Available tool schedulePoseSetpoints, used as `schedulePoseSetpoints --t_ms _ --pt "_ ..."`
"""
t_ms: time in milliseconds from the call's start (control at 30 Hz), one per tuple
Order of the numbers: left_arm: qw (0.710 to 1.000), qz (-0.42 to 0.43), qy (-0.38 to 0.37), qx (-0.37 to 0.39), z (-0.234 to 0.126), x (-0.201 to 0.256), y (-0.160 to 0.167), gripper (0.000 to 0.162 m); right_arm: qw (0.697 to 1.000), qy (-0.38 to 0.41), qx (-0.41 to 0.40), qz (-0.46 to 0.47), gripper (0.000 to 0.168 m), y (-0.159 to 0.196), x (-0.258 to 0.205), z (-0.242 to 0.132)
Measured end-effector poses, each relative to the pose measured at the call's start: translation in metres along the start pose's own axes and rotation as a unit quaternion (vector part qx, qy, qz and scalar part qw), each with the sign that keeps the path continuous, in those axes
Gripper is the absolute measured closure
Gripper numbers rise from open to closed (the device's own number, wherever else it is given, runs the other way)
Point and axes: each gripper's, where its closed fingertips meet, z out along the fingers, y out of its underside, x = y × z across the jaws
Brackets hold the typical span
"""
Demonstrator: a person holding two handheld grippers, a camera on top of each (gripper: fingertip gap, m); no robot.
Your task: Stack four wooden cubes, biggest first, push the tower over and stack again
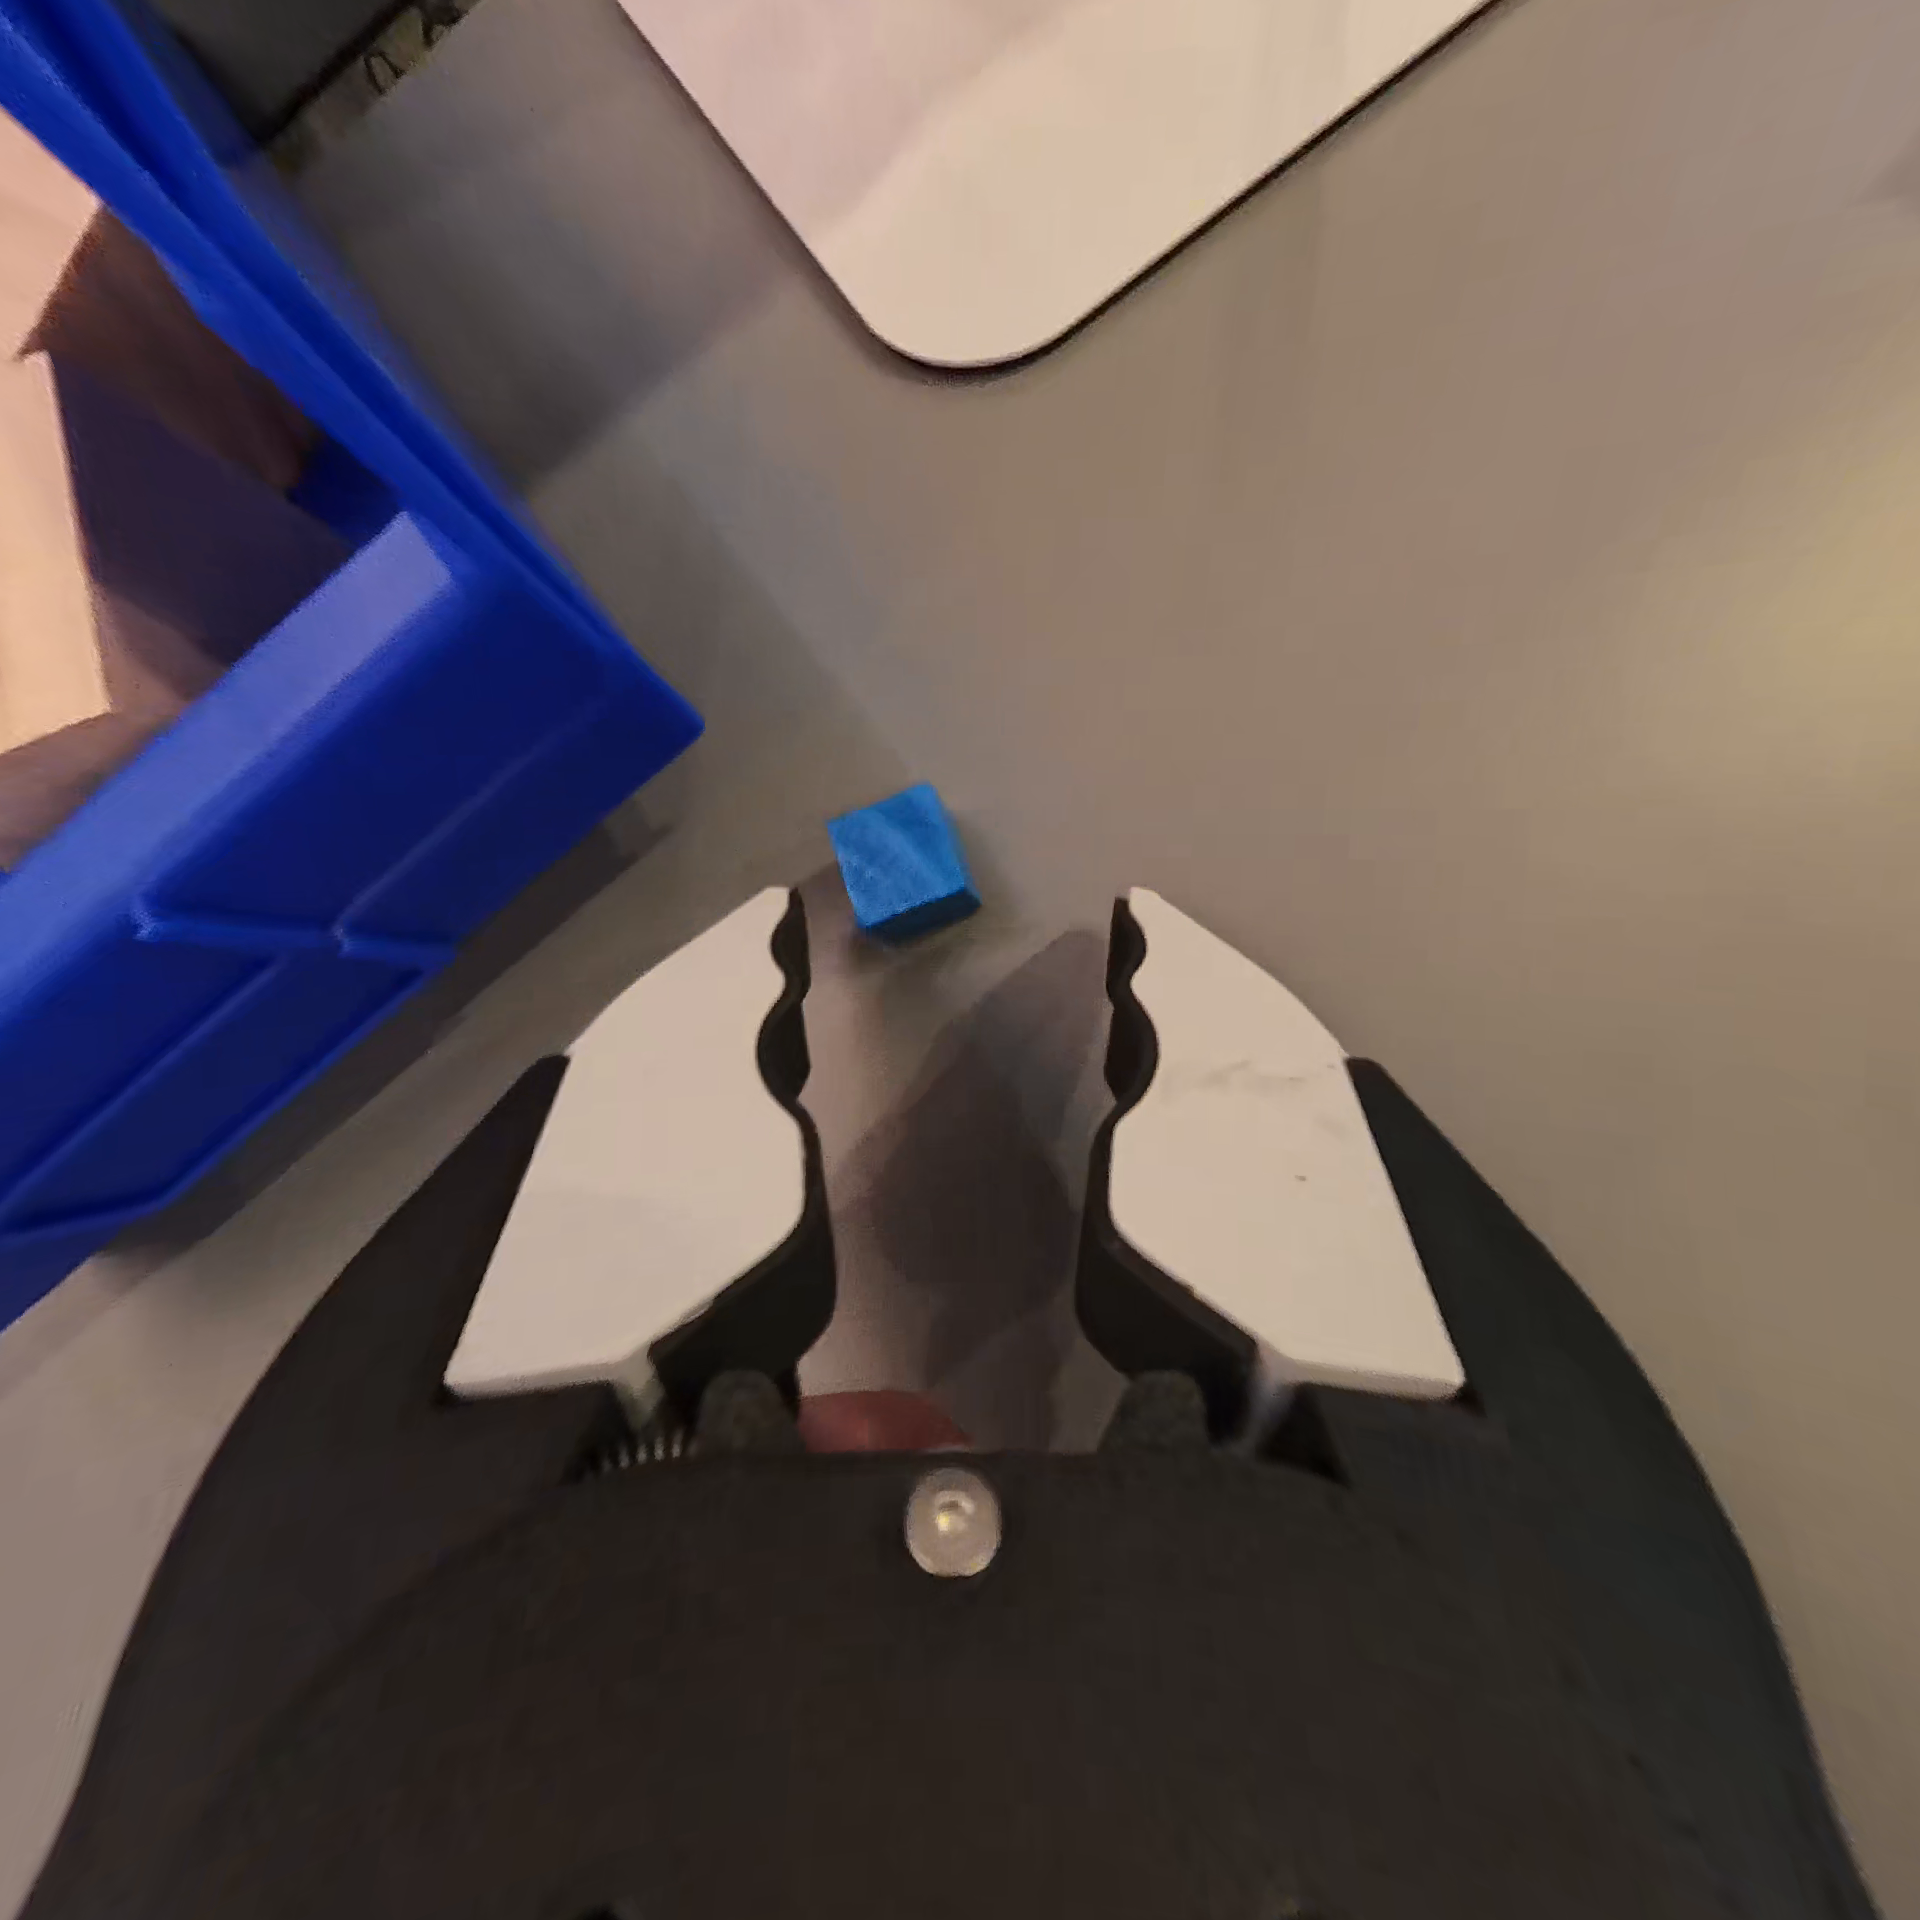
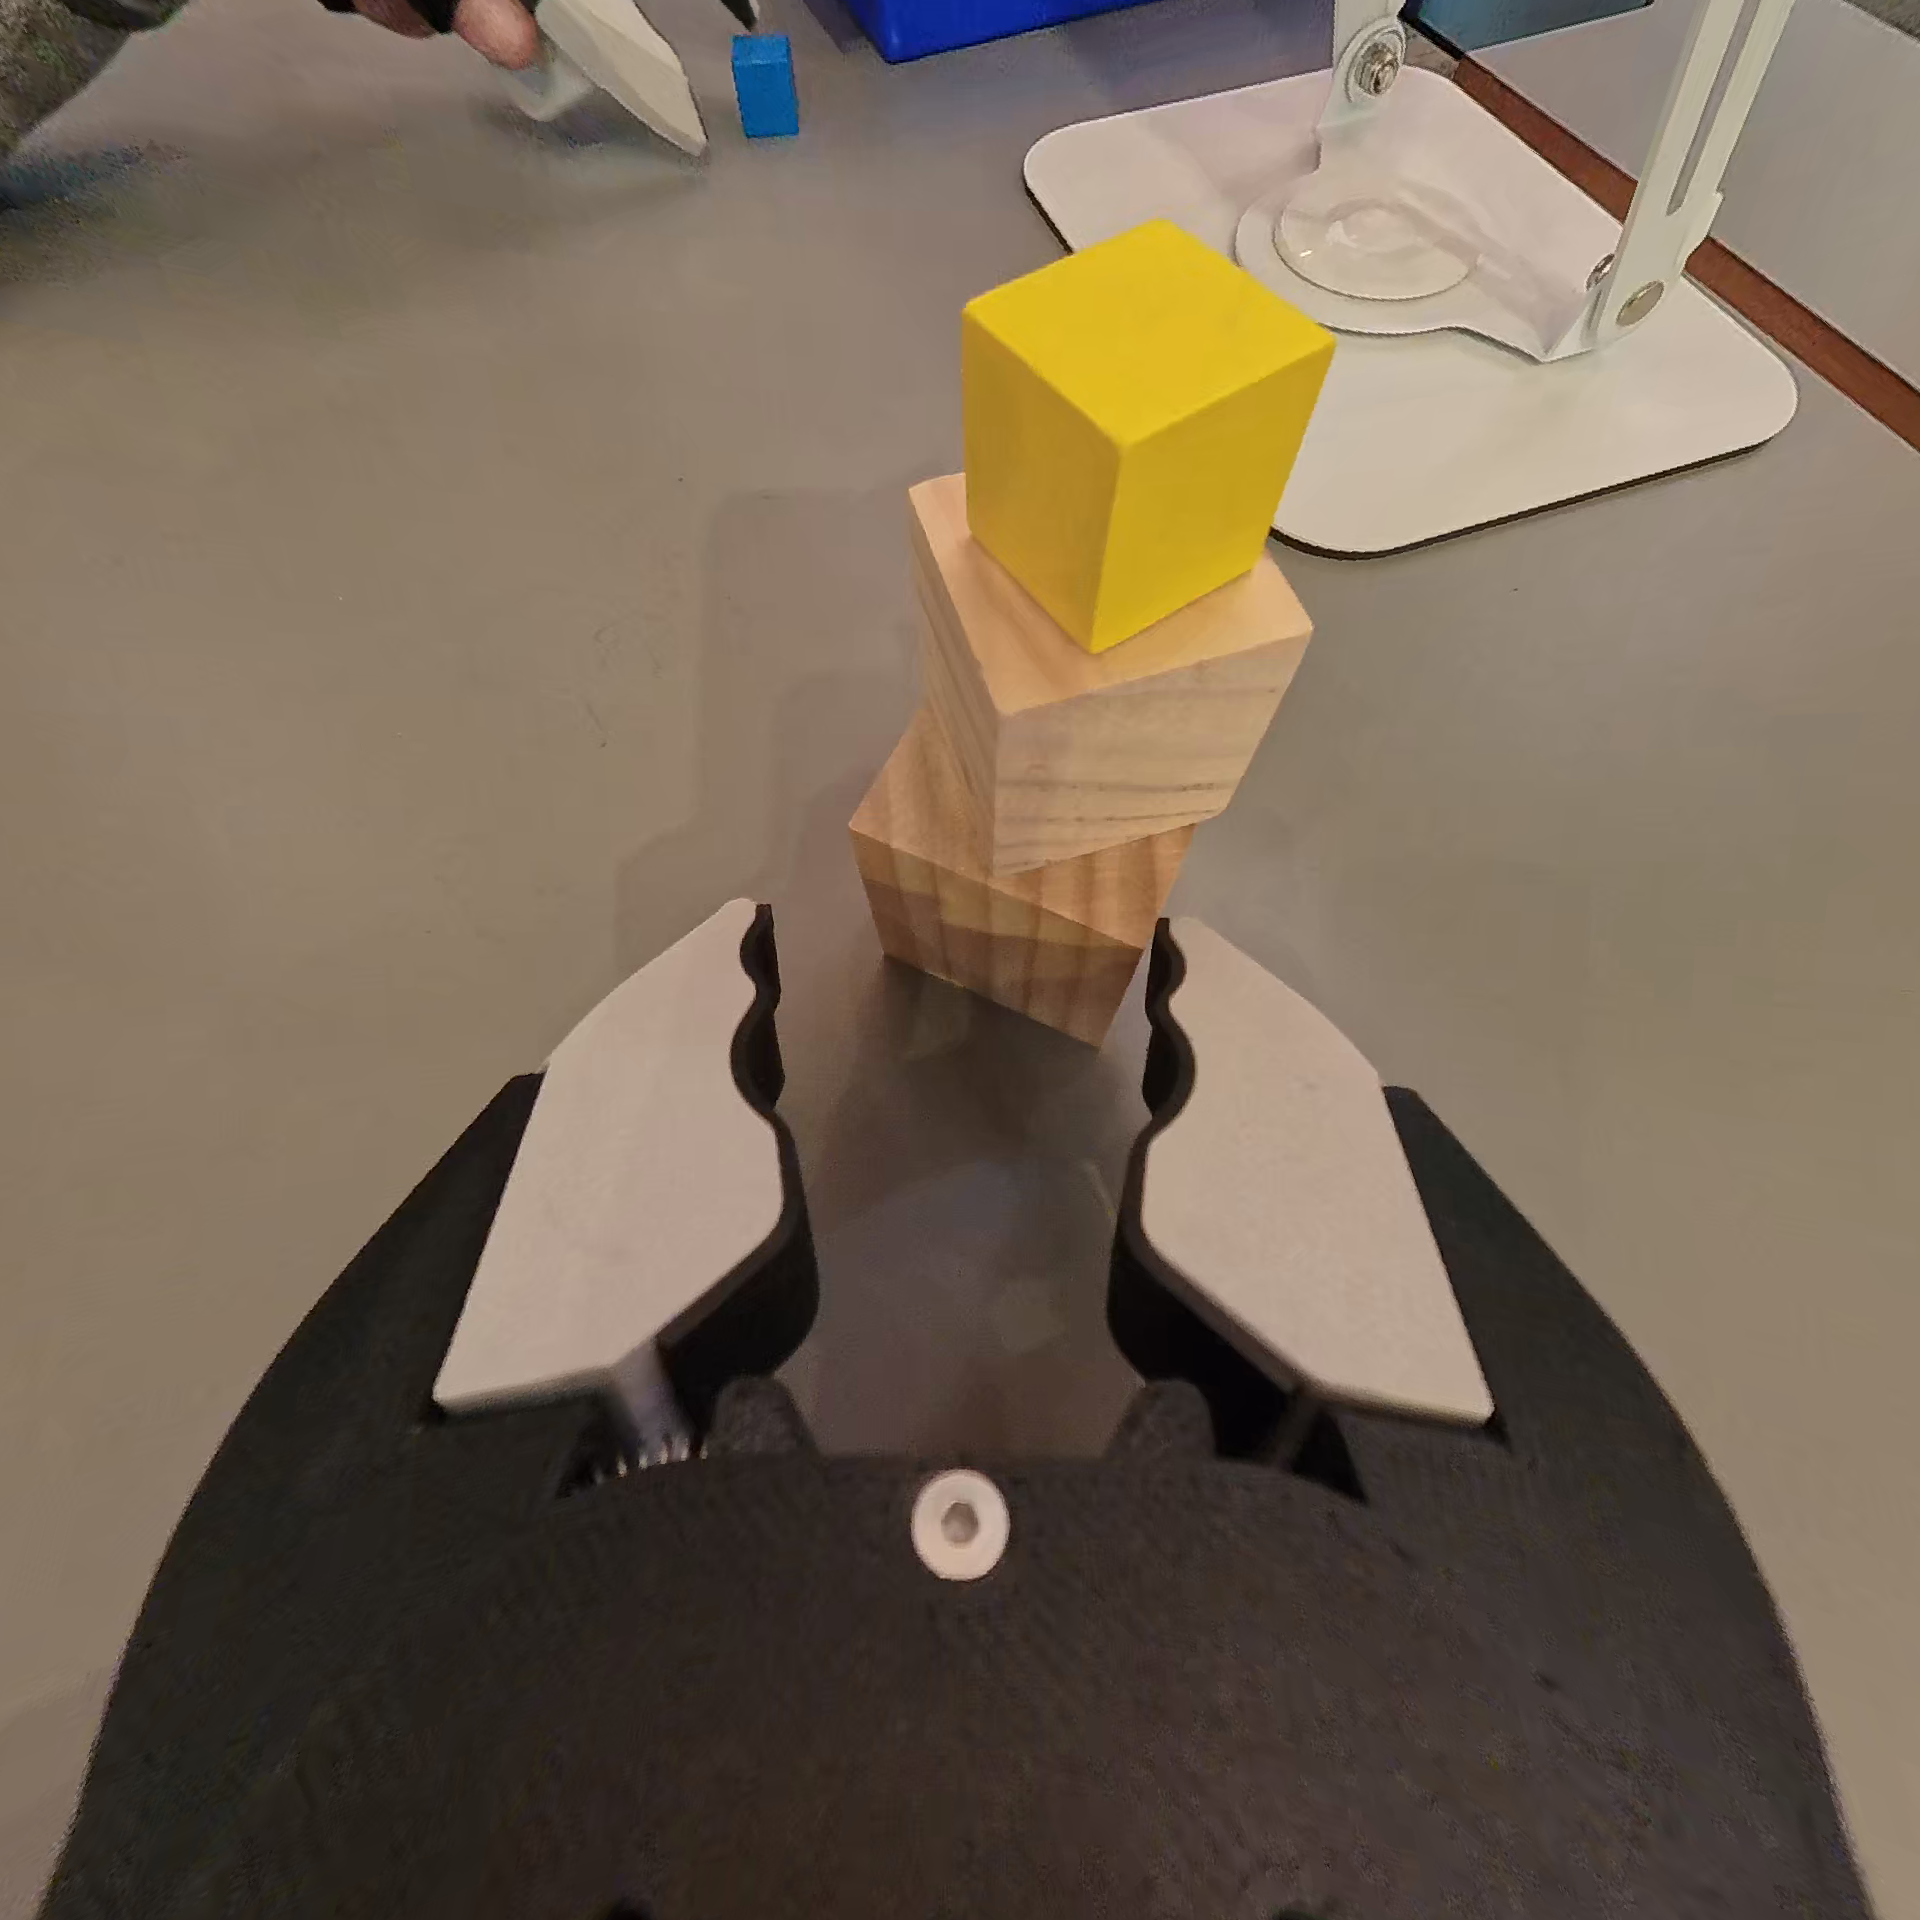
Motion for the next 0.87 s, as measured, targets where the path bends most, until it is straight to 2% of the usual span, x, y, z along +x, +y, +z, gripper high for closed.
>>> schedulePoseSetpoints --t_ms 100,167,333,433,567,667,867 --pt "1.0 -0.016 0.007 0.003 0.011 -0.002 -0.003 0.118 1.0 0.0 0.0 0.0 0.099 0.0 0.0 0.0" --pt "1.0 -0.022 0.018 0.001 0.014 -0.001 -0.004 0.139 1.0 0.0 0.0 0.0 0.099 0.0 0.0 0.0" --pt "0.999 0.017 0.019 0.022 0.006 0.011 -0.022 0.14 1.0 -0.002 0.0 0.001 0.099 0.0 0.0 0.0" --pt "0.996 0.039 0.051 0.069 -0.008 0.04 -0.059 0.14 1.0 -0.002 0.0 0.001 0.099 0.0 0.0 0.0" --pt "0.976 0.106 0.134 0.135 -0.026 0.113 -0.127 0.14 1.0 -0.002 0.0 0.0 0.099 0.0 0.0 0.0" --pt "0.958 0.164 0.169 0.161 -0.03 0.165 -0.174 0.14 1.0 -0.002 0.001 0.0 0.099 0.0 -0.001 -0.001" --pt "0.929 0.229 0.239 0.167 -0.024 0.242 -0.229 0.14 1.0 -0.007 0.003 0.001 0.1 0.0 -0.001 -0.001"
